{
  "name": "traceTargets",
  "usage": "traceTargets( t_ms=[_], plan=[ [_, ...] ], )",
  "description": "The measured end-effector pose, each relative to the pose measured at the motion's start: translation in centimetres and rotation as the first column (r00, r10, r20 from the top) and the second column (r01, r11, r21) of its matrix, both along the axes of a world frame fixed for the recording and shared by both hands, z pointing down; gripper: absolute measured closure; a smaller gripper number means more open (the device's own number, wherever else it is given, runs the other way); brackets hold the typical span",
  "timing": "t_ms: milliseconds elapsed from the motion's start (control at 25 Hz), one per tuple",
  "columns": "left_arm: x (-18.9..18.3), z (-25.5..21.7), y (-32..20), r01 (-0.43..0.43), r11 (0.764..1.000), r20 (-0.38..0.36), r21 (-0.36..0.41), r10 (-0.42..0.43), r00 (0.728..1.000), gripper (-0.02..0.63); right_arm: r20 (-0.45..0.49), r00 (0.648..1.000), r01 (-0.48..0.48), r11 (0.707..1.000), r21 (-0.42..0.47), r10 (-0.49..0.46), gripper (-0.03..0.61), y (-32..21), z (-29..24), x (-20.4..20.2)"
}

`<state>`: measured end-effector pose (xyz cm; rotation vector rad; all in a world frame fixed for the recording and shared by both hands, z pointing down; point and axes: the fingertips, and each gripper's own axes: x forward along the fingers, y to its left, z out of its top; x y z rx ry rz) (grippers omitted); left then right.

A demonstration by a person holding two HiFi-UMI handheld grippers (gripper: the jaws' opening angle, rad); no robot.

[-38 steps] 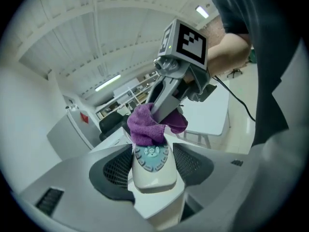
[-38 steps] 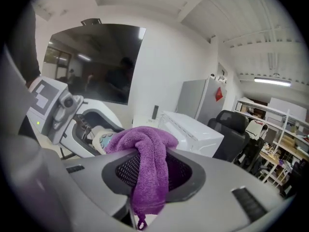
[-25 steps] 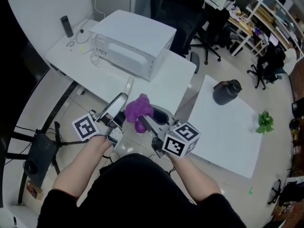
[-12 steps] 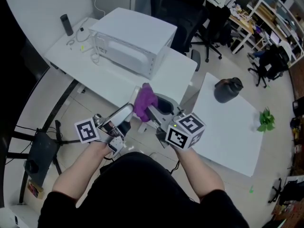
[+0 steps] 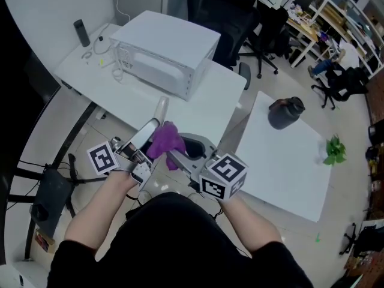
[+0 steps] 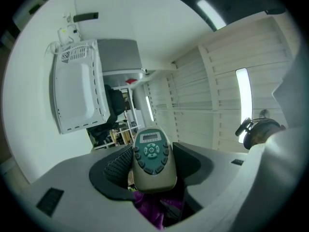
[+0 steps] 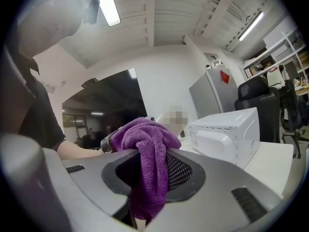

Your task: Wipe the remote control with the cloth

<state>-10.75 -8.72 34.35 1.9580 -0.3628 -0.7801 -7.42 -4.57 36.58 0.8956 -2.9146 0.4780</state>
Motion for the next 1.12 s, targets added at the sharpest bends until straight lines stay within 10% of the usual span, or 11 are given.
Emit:
traceTargets(
  t_ms=[520,680,800,920,1000,1120],
  plan=[
    [3.8,1.7,4.1,-0.156,0.988,0.063,-0.003,0.156,0.986,0.362,0.04,0.986,-0.164,0.984,0.069,0.162,0.451,-3.1,-2.8,5.6],
    [3.6,2.9,3.0,-0.064,0.996,0.267,0.068,0.044,0.963,0.362,-0.001,0.979,-0.2,0.974,0.105,0.202,0.451,-2.8,-2.5,7.4],
    [3.3,5.5,1.6,0.02,0.985,0.543,0.172,-0.111,0.833,0.361,-0.068,0.969,-0.232,0.967,0.103,0.239,0.451,-2.5,-0.6,9.8],
    [2.8,10.0,0.2,0.031,0.966,0.775,0.257,-0.225,0.59,0.36,-0.139,0.957,-0.244,0.965,0.097,0.256,0.451,-1.8,1.8,11.9],
    [2.5,13.2,-0.7,0.024,0.96,0.861,0.278,-0.261,0.437,0.36,-0.192,0.948,-0.241,0.966,0.096,0.256,0.451,-1.3,3.3,12.9],
    [2.2,17.5,-2.3,0.028,0.964,0.92,0.265,-0.261,0.292,0.362,-0.269,0.932,-0.233,0.97,0.076,0.245,0.451,-1.0,5.8,13.9]
  ],
)
